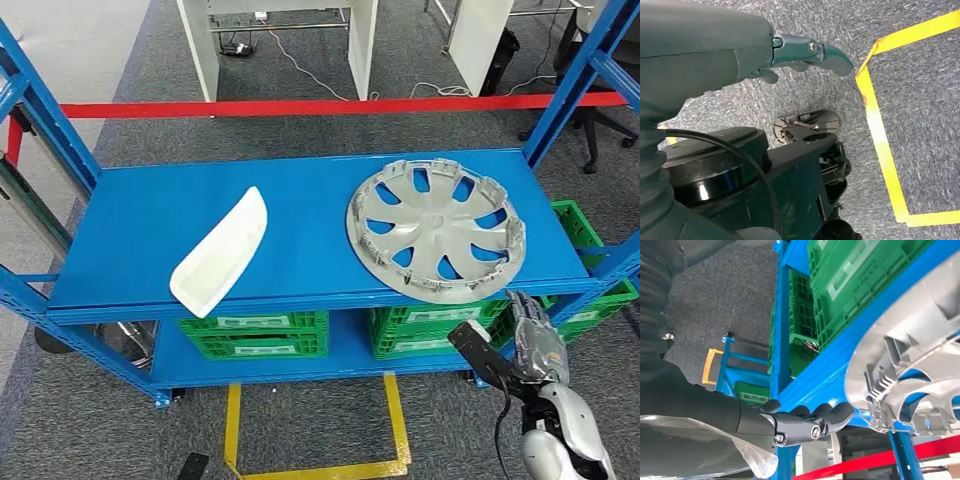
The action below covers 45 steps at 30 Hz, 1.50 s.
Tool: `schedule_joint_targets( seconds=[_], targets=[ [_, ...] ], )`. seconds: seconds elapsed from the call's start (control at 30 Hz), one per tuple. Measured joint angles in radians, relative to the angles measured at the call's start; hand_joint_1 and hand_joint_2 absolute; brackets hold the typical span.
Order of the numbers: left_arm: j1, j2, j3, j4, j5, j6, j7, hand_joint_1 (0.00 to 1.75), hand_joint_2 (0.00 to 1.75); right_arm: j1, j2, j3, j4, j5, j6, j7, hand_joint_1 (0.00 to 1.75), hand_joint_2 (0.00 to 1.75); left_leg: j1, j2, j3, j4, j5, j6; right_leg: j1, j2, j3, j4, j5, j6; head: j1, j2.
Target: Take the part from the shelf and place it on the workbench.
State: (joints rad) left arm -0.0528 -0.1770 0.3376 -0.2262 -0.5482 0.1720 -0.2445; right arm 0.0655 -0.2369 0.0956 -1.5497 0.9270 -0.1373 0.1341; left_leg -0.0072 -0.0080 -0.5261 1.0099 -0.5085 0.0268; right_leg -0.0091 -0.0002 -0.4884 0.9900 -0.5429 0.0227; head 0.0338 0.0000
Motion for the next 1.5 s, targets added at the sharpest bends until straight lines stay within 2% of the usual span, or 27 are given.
schedule_joint_targets(
  seconds=[0.37, 0.77, 1.03, 1.5],
  targets=[
    [-0.001, 0.0, 0.0, 0.0, -0.008, -0.004, 0.003, 0.0, 1.75, -0.097, 0.0, 0.096, 0.075, 0.104, -0.001, 0.003, 0.0, 1.75, 0.0, 0.0, 0.0, 0.0, 0.0, 0.0, 0.0, -0.001, 0.0, 0.0, 0.0, 0.0, 0.0, 0.0],
    [-0.001, 0.002, 0.001, 0.0, -0.01, -0.003, 0.007, 0.0, 1.75, -0.11, 0.0, 0.193, 0.078, 0.157, 0.008, 0.018, 0.0, 1.75, 0.0, 0.0, 0.0, 0.0, 0.0, 0.0, 0.0, -0.001, 0.0, 0.0, 0.0, 0.0, 0.0, 0.0],
    [-0.001, 0.003, 0.002, 0.0, -0.021, -0.005, 0.008, 0.0, 1.75, -0.126, 0.0, 0.199, 0.095, 0.097, 0.041, 0.034, 0.0, 1.75, 0.0, 0.0, 0.0, 0.0, 0.0, 0.0, 0.0, 0.0, 0.0, 0.0, 0.0, 0.0, 0.0, 0.0],
    [-0.001, 0.003, 0.004, 0.0, -0.023, -0.005, 0.01, 0.0, 1.75, -0.156, 0.0, 0.194, 0.141, 0.093, 0.043, 0.035, 0.0, 1.75, 0.0, 0.0, 0.0, 0.0, 0.0, 0.0, 0.0, -0.001, 0.0, 0.0, 0.0, 0.0, 0.0, 0.0]
  ],
)
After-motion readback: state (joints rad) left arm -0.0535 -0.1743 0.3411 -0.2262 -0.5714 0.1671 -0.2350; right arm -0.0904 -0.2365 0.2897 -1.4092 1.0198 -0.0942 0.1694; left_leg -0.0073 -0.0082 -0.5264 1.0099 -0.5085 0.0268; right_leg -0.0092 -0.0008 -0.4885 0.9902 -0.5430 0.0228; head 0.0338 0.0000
